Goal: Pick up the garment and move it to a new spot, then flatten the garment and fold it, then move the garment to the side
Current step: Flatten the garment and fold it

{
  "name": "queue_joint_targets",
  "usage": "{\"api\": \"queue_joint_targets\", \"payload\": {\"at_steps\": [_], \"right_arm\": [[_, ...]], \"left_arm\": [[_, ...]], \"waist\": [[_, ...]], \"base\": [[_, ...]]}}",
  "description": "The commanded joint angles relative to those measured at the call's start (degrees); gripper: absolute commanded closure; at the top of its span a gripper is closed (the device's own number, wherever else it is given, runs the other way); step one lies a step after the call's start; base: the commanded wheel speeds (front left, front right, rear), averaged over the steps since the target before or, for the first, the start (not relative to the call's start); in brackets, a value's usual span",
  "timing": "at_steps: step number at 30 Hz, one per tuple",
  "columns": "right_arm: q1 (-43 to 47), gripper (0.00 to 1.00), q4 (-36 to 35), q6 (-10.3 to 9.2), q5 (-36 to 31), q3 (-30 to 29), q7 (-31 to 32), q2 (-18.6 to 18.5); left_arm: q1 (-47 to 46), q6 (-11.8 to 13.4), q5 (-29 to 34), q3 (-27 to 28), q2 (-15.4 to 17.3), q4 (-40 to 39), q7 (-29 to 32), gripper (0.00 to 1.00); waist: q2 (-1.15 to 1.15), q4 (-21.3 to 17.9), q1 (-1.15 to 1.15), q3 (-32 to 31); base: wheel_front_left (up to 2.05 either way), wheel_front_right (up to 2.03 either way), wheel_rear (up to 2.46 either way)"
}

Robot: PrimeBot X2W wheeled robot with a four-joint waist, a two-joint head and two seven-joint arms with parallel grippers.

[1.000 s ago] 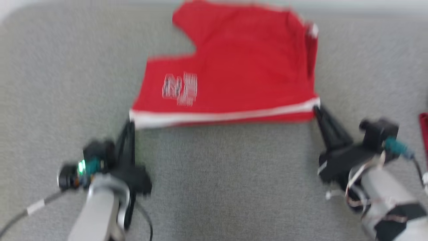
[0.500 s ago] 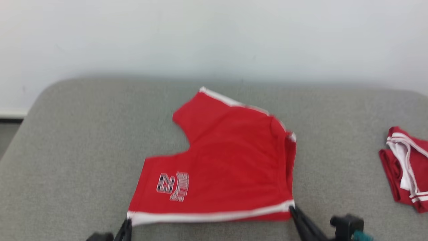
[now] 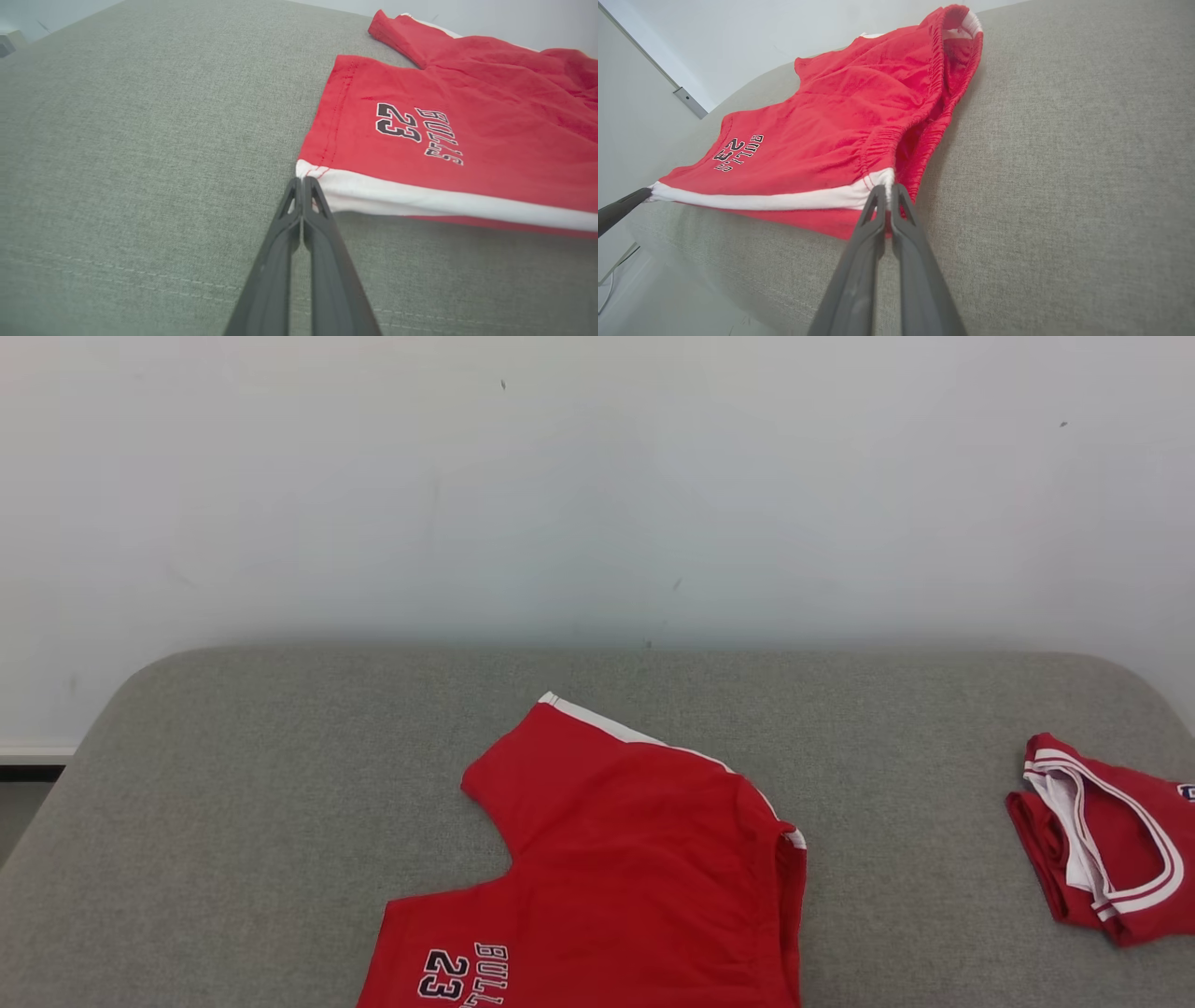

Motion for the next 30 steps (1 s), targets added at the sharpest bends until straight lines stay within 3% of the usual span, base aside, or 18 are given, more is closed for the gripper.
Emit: {"api": "queue_joint_targets", "payload": {"at_steps": [1,14,23,30], "right_arm": [[1.2,1.0,-0.3,-0.18,-0.3,-0.4,-0.2,0.2],[-0.5,1.0,-5.9,-0.18,-0.3,-3.7,-0.2,0.5],[-6.0,1.0,-10.8,-0.18,2.0,-7.8,-0.2,1.6],[-12.2,1.0,-12.3,-0.18,2.8,-11.9,-0.1,4.0]], "left_arm": [[1.2,-0.2,0.6,0.5,-0.1,-0.2,-0.2,1.0],[-3.3,-0.7,2.1,1.4,-0.5,-3.9,-0.2,1.0],[-16.4,-0.7,4.9,1.2,0.1,-7.1,-0.2,1.0],[-29.8,-0.8,8.0,-2.7,2.0,-4.1,-0.2,1.0]], "waist": [[0.01,-0.2,0.0,-0.2],[0.01,-1.2,0.0,3.8],[0.01,-4.0,0.0,11.7],[0.01,-6.5,0.0,19.3]], "base": [[0.0,0.0,0.0],[0.0,0.0,0.0],[0.0,0.0,0.0],[0.0,0.0,0.0]]}}
